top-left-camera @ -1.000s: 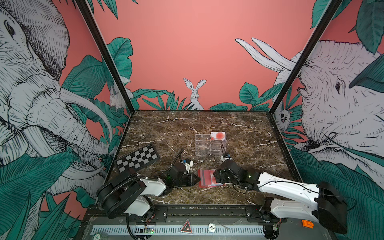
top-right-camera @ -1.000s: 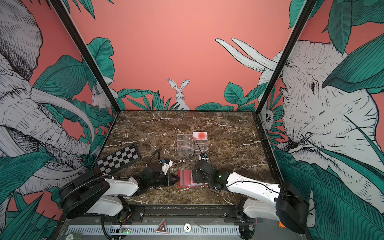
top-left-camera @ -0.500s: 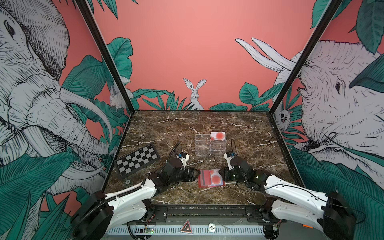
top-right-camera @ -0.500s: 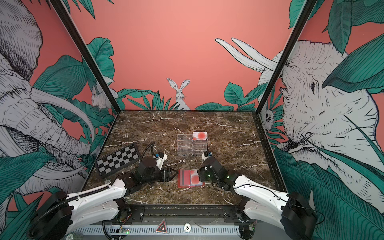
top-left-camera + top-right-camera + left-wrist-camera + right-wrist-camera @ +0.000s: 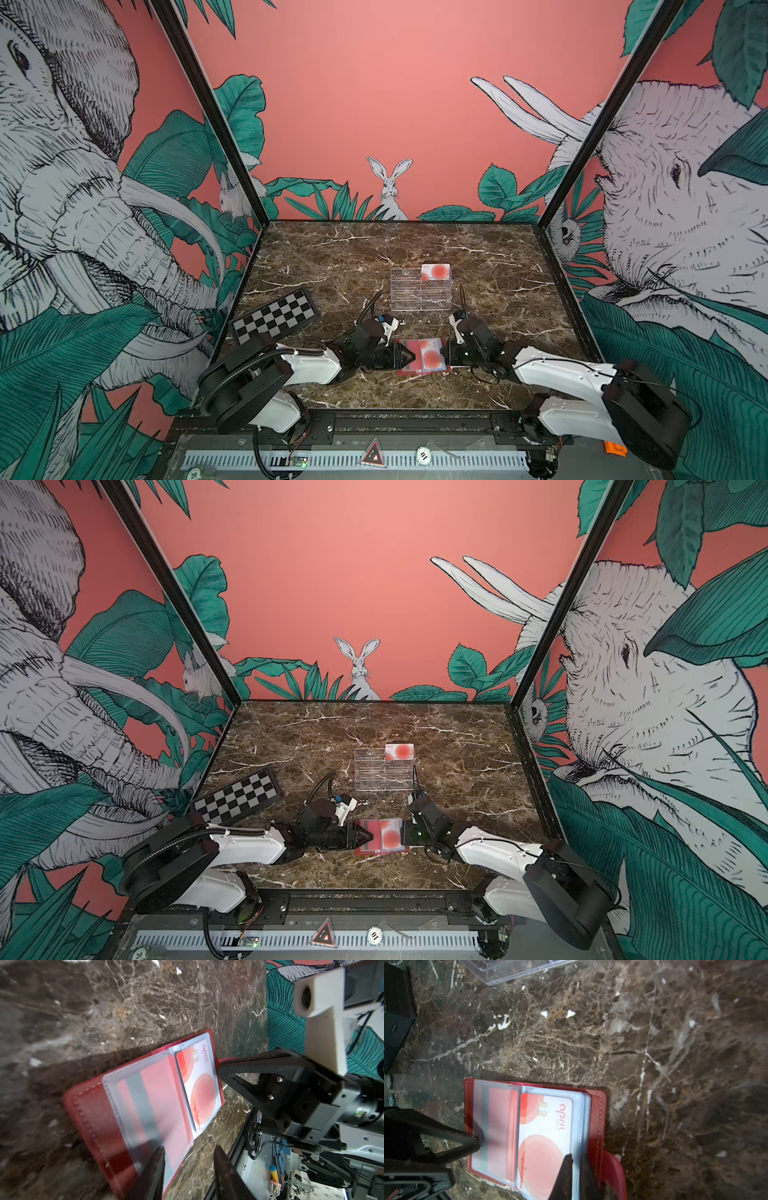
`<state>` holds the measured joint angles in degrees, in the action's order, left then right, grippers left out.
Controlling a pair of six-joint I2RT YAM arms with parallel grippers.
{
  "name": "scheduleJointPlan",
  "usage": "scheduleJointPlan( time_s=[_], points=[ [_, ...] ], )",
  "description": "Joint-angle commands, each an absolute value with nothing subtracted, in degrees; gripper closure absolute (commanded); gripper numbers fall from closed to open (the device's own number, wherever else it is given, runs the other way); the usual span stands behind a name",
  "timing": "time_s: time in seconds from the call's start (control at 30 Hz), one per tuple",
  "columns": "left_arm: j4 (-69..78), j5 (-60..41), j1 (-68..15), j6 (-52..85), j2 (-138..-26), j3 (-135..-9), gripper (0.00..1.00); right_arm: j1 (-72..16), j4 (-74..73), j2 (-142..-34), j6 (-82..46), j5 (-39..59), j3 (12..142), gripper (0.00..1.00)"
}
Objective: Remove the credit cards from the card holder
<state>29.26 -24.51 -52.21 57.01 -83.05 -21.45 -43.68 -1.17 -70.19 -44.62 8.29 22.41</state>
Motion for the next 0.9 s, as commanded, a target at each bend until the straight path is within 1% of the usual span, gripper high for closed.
scheduleJointPlan(
  time_s=[0.0, 0.3, 0.43, 0.67, 0.77, 0.87],
  points=[
    [34.5, -24.9, -53.0, 59.5, -84.5, -23.1, 0.60, -43.2, -4.9, -70.9, -44.7, 8.5, 21.5, 0.91],
    [41.9, -23.2, -53.2, 62.5, -90.4, -21.6, 0.63, -43.2, -8.7, -73.0, -45.3, 10.9, 20.7, 0.91],
    [45.8, -22.5, -53.2, 63.7, -93.0, -21.0, 0.66, -43.2, -9.5, -73.1, -45.8, 11.9, 20.3, 0.94],
    [50.5, -21.6, -53.2, 65.5, -97.6, -20.1, 0.70, -43.8, -8.7, -71.4, -46.6, 12.1, 19.7, 0.96],
    [53.3, -21.5, -53.2, 66.5, -98.7, -19.0, 0.70, -44.0, -7.3, -69.2, -46.6, 11.4, 19.8, 0.96],
    [52.9, -21.0, -53.2, 66.3, -98.5, -18.4, 0.70, -44.0, -5.2, -67.1, -46.0, 11.2, 20.8, 0.96]
  ],
)
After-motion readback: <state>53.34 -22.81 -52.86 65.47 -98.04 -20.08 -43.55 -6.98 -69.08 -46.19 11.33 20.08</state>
